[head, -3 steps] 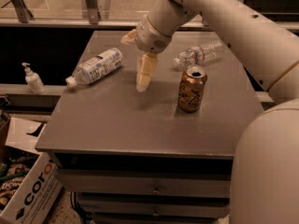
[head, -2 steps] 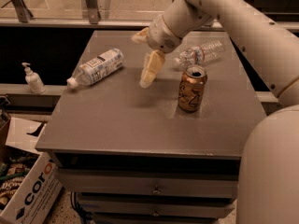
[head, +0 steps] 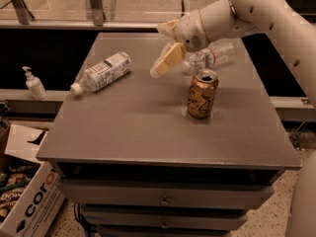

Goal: Knock blue plastic bottle over

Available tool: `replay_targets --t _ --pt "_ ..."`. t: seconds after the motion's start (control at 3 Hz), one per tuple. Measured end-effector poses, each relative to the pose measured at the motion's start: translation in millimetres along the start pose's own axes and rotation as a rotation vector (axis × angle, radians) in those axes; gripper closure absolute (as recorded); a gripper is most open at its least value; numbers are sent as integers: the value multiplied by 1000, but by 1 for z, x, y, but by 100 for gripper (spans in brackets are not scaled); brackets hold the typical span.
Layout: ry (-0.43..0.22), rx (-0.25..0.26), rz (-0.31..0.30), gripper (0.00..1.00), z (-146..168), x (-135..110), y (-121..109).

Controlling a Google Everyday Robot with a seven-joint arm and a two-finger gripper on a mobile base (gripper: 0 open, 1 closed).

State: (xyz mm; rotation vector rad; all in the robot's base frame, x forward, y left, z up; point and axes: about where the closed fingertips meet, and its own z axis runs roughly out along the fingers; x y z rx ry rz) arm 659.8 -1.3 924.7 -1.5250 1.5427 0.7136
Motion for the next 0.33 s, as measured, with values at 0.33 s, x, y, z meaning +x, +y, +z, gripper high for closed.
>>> replay_targets --t 0.33 --pt "0 0 0 0 0 0 0"
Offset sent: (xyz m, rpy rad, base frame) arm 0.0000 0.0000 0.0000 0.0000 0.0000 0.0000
